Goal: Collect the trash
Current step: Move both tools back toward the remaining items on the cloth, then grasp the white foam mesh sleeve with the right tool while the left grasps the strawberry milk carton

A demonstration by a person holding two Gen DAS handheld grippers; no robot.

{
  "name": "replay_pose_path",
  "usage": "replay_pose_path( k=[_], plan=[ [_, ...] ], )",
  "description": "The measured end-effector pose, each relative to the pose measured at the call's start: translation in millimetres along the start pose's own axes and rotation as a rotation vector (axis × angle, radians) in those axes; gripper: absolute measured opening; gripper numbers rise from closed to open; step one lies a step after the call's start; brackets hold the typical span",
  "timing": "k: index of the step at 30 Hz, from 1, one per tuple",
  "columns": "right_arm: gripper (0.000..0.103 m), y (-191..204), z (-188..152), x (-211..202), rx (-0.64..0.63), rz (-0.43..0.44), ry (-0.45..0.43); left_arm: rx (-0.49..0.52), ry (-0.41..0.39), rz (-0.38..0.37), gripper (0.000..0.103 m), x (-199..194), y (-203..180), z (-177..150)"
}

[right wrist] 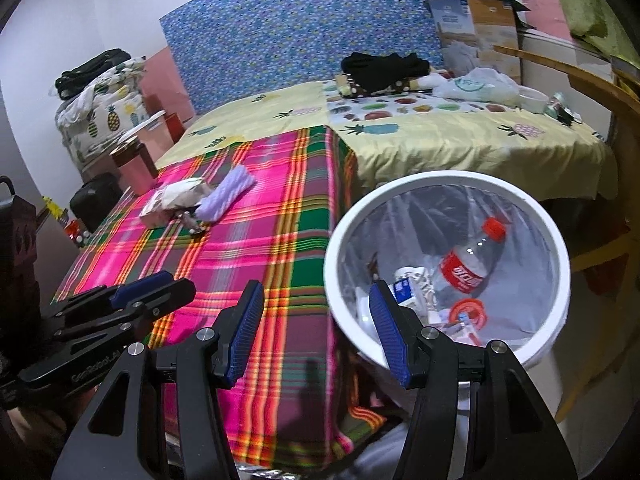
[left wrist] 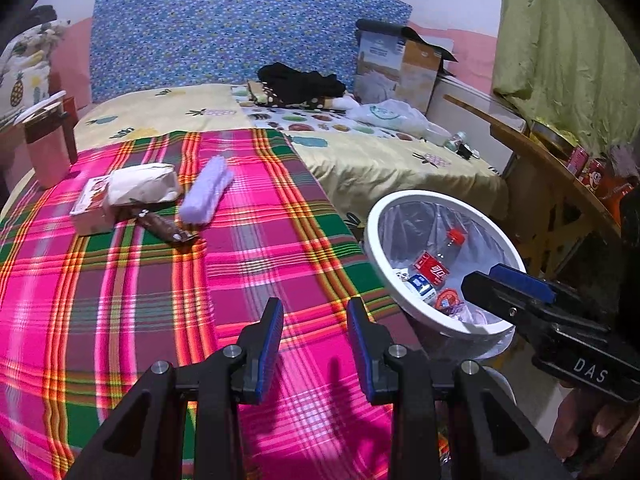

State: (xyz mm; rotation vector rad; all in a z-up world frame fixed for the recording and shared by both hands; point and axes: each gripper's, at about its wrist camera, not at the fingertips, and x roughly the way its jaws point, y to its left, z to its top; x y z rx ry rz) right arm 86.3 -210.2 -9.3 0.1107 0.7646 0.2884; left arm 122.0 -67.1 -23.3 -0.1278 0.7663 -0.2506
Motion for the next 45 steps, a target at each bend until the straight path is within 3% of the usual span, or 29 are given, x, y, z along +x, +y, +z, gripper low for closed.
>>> replay_pose_path(
  k=[18,38,41,45],
  plan=[
    [0.054,29.4,3.8,17.0,-0.041,0.065,0.033,-0.068,-0.005,0.084,0.033,-7.3,42.4,-3.3],
    [0.054,71.1,33.2,47.3,-0.104,0.129,0.053,-0.172,-0.025,0.212,0.033,-9.3,123.0,24.2],
    [0.054,75.8,38.1,53.9,-0.103,0.136,0.063,-0.174,-0.034,0.225,0.044,-10.3,131.4,30.0],
    [0.054,80.9,43.6,63.5,-0.099,0.150,0.075,-0.177,-0.046,0.240,0.046,-7.9,146.1,38.9]
  ],
)
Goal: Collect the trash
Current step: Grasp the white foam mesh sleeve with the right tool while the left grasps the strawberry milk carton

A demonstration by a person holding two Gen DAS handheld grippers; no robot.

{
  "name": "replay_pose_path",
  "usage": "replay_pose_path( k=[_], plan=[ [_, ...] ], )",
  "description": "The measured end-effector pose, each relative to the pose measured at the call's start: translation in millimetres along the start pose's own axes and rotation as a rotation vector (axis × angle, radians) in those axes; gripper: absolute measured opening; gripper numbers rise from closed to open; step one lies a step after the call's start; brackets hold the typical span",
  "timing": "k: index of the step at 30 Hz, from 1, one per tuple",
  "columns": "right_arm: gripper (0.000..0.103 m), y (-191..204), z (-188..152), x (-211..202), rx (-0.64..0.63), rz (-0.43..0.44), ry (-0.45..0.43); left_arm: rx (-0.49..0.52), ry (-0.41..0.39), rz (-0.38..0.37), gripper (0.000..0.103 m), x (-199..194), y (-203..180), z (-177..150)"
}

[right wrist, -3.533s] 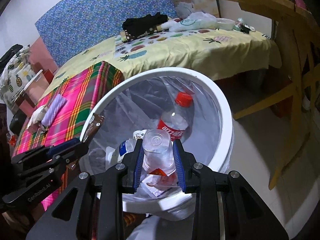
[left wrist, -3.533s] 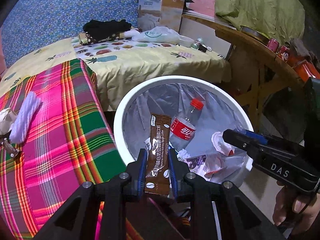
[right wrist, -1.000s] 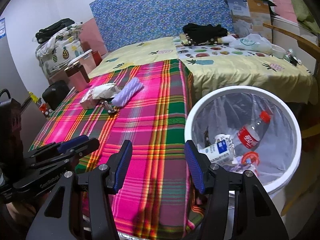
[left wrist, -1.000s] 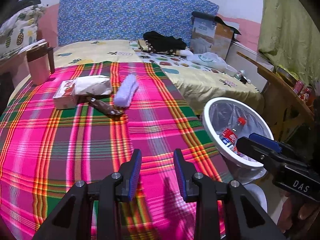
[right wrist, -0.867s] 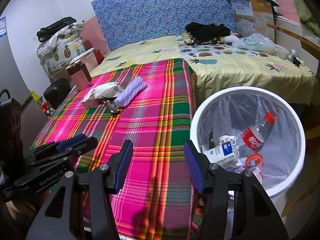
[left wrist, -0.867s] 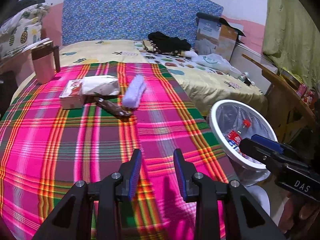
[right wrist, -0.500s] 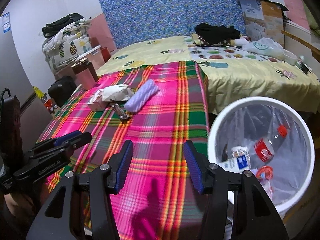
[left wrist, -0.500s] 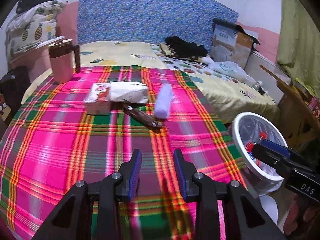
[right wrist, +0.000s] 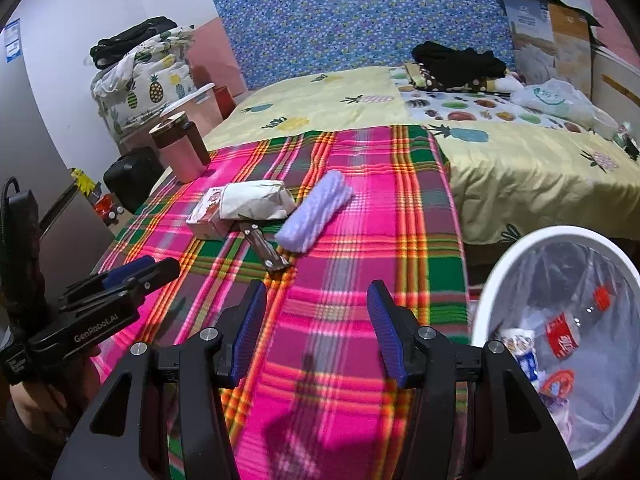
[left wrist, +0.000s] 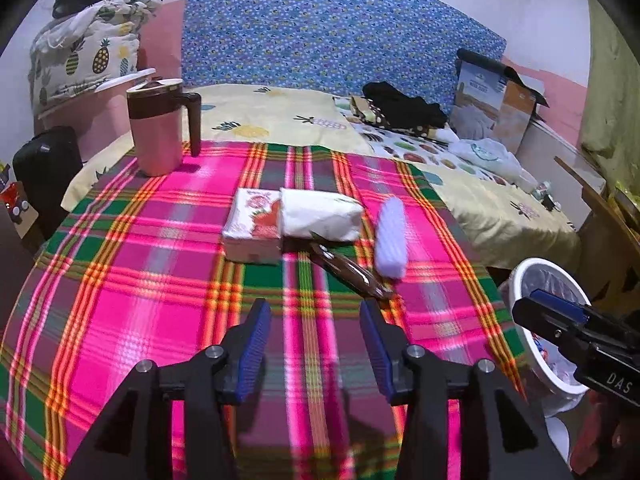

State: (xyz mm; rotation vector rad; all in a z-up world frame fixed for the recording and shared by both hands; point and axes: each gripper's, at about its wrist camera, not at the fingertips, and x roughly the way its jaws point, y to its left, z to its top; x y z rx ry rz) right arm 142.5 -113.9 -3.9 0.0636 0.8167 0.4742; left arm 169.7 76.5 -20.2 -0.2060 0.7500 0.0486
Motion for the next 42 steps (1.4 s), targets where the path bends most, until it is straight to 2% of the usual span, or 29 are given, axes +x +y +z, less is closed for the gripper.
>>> replay_pose_path(
  k=[10,23,28,34,40,42],
  plan=[
    [0.054,6.9,16.1,31.1,0.009,0.025,0.033,-0.011,0.017,0.021,0.047,28.7,26.8,20.5],
    [0.054,14.0,28.7,78.3,0.033,0.038,0.092,-0.008,0.029,0.009,0.059,65.7,40.1,41.5],
    [0.054,9.5,30.1,93.4,0.054,0.025,0.117,-0.007,0.045,0.033,0.059,83.1,42.4,46.6],
    [0.036,7.0,28.0,96.6,0.053,0.016,0.132,-0.004,0.078,0.056,0.059,103.0,44.4,48.0],
    [0.026,6.3,28.7,92.2,0.060,0.028,0.124,0.013,0.069,0.068,0.059,108.8,42.1,46.9],
    [0.024,4.9,30.2,90.4,0.058,0.029,0.120,0.010,0.061,0.067,0.054,106.5,44.2,47.1]
  ],
)
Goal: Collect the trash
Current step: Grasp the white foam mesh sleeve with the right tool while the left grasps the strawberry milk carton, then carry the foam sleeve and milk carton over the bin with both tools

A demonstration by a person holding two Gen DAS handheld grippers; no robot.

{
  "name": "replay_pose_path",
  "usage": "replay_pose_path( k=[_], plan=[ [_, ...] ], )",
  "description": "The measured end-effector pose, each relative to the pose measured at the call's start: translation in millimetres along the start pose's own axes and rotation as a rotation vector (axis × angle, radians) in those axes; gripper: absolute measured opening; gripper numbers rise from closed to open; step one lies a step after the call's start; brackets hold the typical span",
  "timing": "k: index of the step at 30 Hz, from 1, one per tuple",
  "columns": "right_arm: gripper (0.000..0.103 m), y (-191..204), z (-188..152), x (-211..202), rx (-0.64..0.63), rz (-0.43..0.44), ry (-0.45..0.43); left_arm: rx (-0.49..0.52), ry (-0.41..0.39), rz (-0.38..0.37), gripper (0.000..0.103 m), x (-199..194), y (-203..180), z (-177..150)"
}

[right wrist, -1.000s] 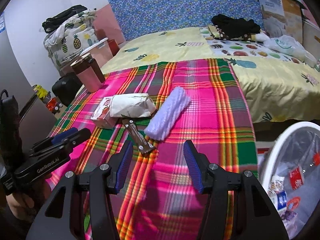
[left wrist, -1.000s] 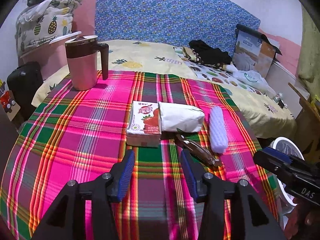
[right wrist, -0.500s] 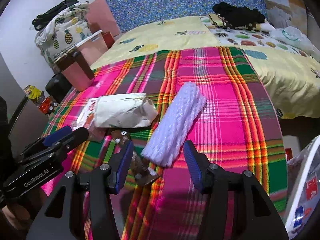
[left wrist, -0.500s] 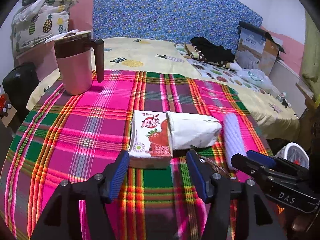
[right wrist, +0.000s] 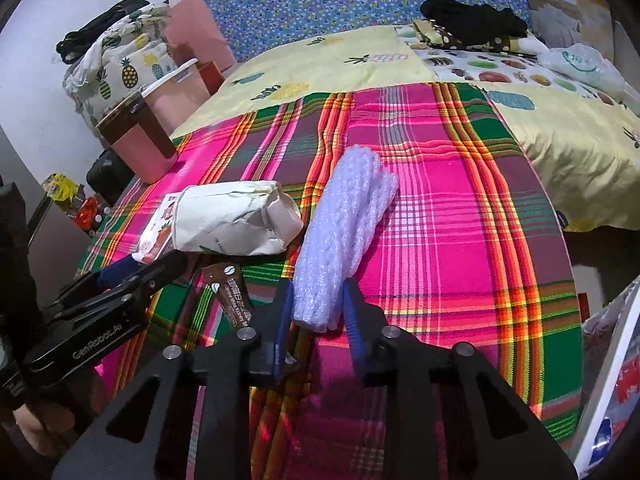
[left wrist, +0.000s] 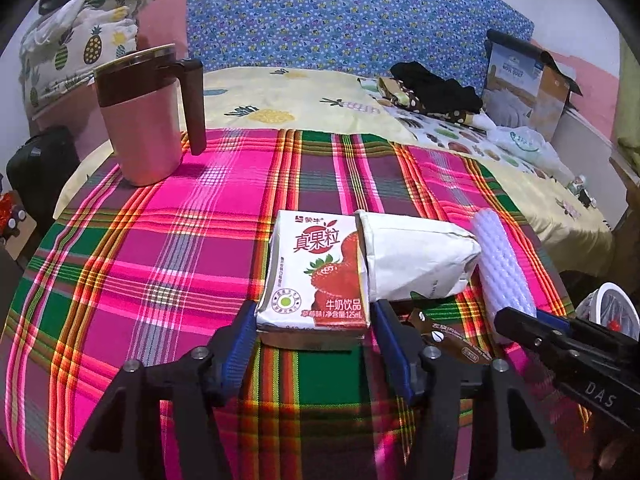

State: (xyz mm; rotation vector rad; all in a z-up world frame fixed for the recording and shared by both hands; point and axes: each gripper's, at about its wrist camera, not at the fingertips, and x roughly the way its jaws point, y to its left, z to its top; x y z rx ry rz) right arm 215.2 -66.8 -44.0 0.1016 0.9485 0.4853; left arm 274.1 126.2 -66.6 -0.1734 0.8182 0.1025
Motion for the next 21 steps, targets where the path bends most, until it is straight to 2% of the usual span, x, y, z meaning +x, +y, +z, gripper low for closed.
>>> replay_pose_path(
  k=[9,21],
  plan=[
    [0.022,-4.7,-5.4,-9.9,0.006,-0.011,-0.009,-0.007,-0.043,0.030,0.053,-24.3,1.4,-6.9],
    [0.021,-5.6,-19.5,-44.9,-0.004,0.001,-0.050,-0.022,-0.092,0.018,0.053,-79.6,-4.9,-34.3]
  ],
)
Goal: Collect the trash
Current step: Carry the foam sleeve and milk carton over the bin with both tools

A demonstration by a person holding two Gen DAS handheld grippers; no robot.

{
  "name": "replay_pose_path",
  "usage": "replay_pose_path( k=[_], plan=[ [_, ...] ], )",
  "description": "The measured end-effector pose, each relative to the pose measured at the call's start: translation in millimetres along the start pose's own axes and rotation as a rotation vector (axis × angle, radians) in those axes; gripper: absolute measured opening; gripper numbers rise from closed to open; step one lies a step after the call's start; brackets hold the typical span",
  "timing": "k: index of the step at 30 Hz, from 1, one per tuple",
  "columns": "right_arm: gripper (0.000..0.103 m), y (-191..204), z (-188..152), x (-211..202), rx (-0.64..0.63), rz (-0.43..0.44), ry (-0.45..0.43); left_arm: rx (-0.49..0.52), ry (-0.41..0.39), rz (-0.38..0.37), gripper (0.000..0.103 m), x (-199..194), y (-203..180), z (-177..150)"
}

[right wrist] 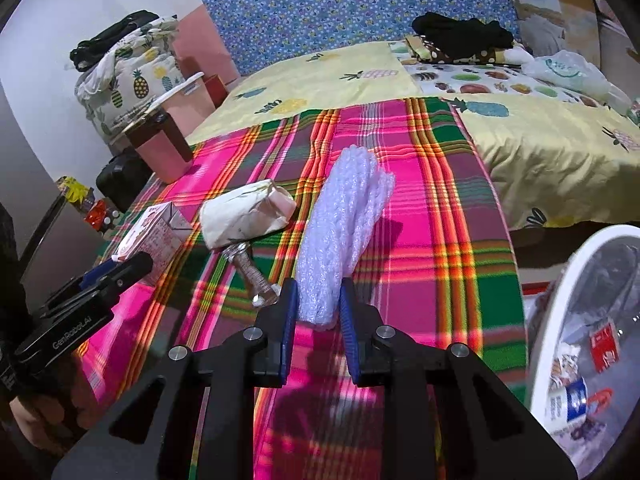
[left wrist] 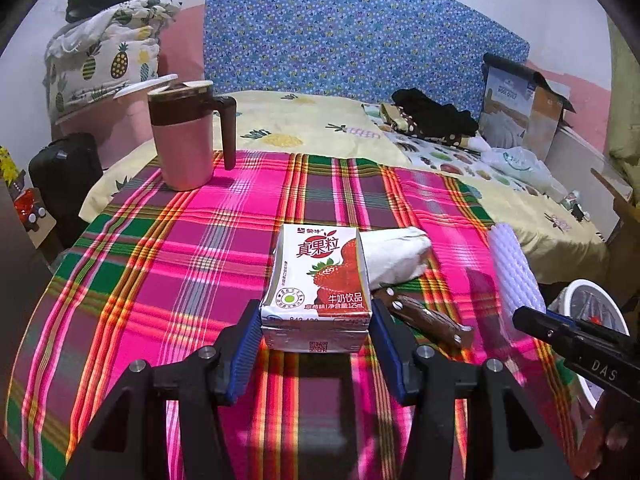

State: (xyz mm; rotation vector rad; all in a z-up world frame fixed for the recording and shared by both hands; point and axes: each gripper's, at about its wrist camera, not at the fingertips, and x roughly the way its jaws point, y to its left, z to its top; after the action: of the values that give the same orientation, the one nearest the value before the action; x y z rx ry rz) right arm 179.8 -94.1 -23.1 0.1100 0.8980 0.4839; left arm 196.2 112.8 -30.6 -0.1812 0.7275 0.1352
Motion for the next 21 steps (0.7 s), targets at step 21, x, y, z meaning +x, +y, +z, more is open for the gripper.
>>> replay_pose_path(
  k=[21],
  plan=[
    [0.021,-15.3,-35.2,-55.0,0.009,-0.014,-0.058,0.063,-0.019,-0.103,0.053,-69.9,-56.4,-42.5]
  ],
)
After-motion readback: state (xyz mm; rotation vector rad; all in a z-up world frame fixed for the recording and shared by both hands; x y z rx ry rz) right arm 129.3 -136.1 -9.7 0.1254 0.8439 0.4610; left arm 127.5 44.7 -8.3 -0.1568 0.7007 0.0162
